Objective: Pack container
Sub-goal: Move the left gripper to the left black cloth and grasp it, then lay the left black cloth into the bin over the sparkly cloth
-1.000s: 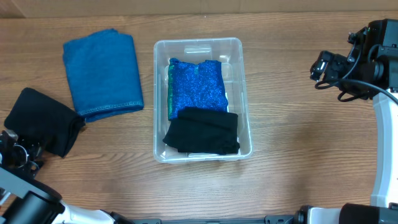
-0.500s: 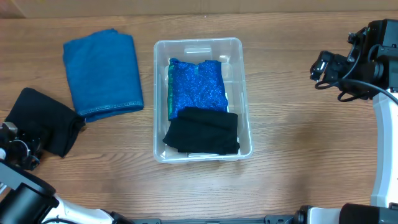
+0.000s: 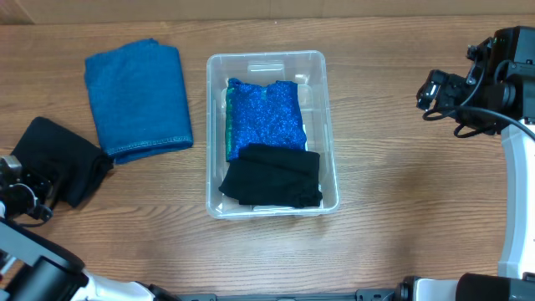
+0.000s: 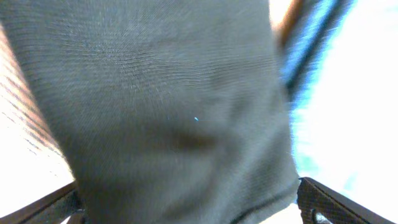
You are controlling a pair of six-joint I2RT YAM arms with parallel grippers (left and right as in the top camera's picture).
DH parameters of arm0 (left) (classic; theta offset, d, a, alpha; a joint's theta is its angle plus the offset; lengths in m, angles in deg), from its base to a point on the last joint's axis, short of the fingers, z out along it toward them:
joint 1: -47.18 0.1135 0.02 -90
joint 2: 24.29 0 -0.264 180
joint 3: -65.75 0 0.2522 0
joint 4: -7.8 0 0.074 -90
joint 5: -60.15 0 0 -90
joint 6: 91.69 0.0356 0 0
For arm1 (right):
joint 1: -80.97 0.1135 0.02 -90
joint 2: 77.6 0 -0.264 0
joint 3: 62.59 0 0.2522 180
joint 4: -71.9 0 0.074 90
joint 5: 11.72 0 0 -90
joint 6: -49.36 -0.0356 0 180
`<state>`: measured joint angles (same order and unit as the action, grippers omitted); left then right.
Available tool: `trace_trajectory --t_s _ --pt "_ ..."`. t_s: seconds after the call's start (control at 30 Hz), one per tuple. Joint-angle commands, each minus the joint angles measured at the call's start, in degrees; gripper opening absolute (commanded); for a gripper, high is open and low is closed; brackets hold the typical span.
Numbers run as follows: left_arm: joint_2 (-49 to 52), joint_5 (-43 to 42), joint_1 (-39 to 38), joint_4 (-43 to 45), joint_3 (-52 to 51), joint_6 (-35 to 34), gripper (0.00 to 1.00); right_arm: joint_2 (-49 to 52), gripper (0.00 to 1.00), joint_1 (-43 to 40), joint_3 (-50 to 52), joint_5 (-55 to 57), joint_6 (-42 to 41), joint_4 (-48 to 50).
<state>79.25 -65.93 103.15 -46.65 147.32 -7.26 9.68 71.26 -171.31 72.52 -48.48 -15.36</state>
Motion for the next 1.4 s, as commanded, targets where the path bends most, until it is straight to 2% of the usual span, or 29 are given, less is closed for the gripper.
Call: trace_trajectory --t_s 0.0,0.4,0.57,0.67,0.9,0.93,1.0,1.07,1.1,1.13,1.17,1.2,1.3,1.37 --pt "-2.58 1.05 -0.17 -0.35 0.26 1.03 1.0 -0.48 1.0 -0.04 0.13 -0.37 0.35 0.11" --pt "-1.33 17.75 -0.07 -0.52 0.11 -5.77 1.0 -0.48 1.0 -0.04 0.13 -0.35 0.37 0.31" --pt "4.7 18.56 -0.07 3.82 0.11 -6.32 1.0 -0.48 1.0 -0.04 0.13 -0.37 0.37 0.26" --pt "9.35 13.49 -0.13 7.08 0.11 -3.74 1.0 -0.48 1.0 -0.04 0.13 -0.35 0.37 0.31" --pt "11.82 -12.39 -0.15 7.48 0.17 2.58 1.0 -0.48 1.0 -0.04 0.13 -0.42 0.35 0.26" --pt "11.82 -13.53 -0.15 6.6 0.17 1.62 1.0 -0.48 1.0 -0.04 0.13 -0.68 0.35 0.26" --pt "11.82 -13.49 -0.07 5.66 0.17 -4.68 1.0 -0.48 1.0 -0.04 0.13 -1.46 0.37 0.26" --pt "11.82 -12.13 -0.07 5.73 0.17 -5.62 1.0 -0.48 1.0 -0.04 0.13 -1.46 0.37 0.31" --pt "11.82 -11.06 -0.07 5.35 0.17 -5.6 0.95 -0.48 1.0 -0.04 0.13 -1.46 0.37 0.28" --pt "11.82 -11.13 -0.07 5.33 0.17 -5.6 0.72 -0.48 1.0 -0.04 0.13 -1.44 0.37 0.28" --pt "11.82 -11.15 -0.07 5.27 0.17 -6.12 0.3 -0.48 1.0 -0.04 0.13 -1.44 0.37 0.28" --pt "11.82 -11.32 -0.07 4.92 0.17 -7.43 0.06 -0.48 1.0 -0.04 0.13 -1.44 0.37 0.28" --pt "11.72 -13.81 -0.07 2.56 0.2 -9.68 0.04 -0.48 1.0 -0.04 0.13 -1.44 0.39 0.26" --pt "8.92 -16.76 -0.09 -1.05 0.2 -7.8 0.04 -0.48 1.0 -0.04 0.13 -1.44 0.37 0.26"
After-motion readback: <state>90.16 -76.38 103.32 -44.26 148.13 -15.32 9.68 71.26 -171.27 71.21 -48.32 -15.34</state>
